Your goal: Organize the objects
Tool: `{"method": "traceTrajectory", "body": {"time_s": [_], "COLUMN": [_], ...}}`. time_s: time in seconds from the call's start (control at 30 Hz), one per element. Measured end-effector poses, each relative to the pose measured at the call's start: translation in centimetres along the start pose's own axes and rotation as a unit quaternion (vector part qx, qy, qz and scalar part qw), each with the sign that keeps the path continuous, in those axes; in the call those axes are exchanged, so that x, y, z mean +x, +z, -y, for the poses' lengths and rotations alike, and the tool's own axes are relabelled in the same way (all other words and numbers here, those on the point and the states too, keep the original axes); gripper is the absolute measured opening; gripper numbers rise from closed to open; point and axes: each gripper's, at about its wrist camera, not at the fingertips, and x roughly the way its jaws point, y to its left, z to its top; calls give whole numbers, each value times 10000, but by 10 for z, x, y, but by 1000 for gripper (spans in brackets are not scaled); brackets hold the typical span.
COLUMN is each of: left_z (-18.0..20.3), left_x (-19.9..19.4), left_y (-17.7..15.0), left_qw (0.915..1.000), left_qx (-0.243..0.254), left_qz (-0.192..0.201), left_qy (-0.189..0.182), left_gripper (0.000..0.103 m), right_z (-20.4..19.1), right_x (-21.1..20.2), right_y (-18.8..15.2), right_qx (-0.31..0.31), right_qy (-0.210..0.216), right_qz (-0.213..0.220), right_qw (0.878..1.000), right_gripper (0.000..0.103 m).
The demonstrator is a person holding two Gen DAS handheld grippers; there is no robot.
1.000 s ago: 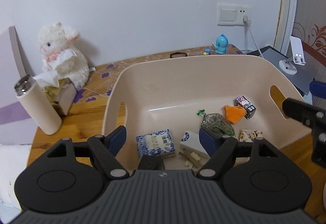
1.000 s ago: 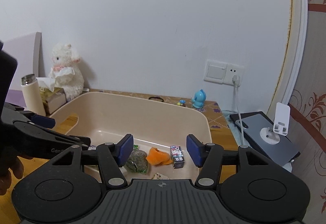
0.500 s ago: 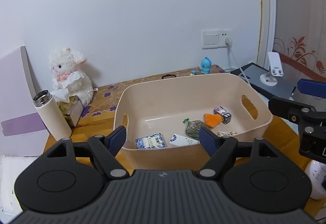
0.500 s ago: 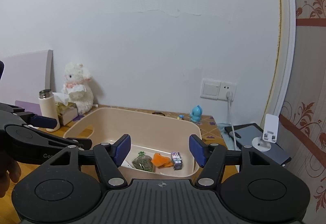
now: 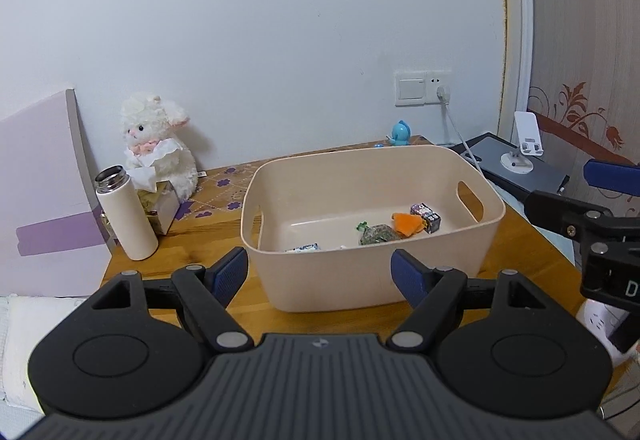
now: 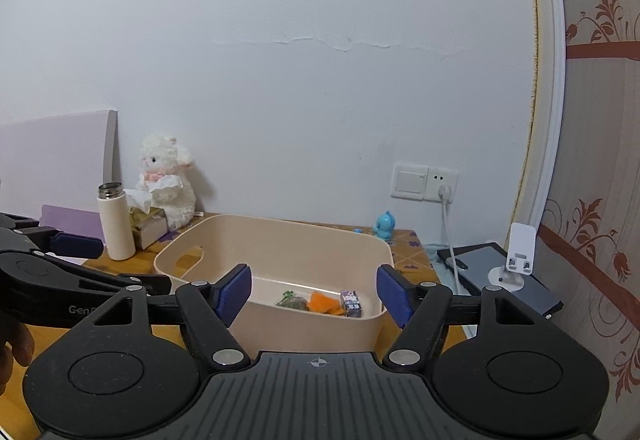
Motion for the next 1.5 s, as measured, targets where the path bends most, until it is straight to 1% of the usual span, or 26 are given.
{"method": "traceTrajectory", "body": {"time_s": [0.4,0.57,0.97,1.13,1.23,1.37,1.5], "left_z": [-2,-4,-7,-9,-9,-7,-6], "left_x": [-50,-67,-93,-102,-107,-112,-115], "left_y": [-28,-37,-64,-69,-73,-77,-81], "left_qw": [9998,9996,9992,9994,9993,9996,9996], "left_qx": [-140,-197,-350,-339,-350,-278,-262], "left_qz": [130,148,65,102,105,85,64], "left_qy": [-108,-127,-161,-51,-64,-18,-64], "left_gripper": [80,80,80,84,86,91,91], "right_z": [-11,-16,-24,-26,-27,-28,-28], "right_x": [-43,-58,-80,-88,-90,-92,-94], "right_y": [-21,-28,-45,-54,-57,-62,-63], "right_qx": [94,115,185,201,195,155,172], "right_qy": [-35,28,71,60,63,0,-15], "right_qz": [116,160,128,110,82,45,24], "right_qw": [9999,9998,9997,9997,9998,9999,9998], "right_gripper": [75,76,78,80,80,81,81]}}
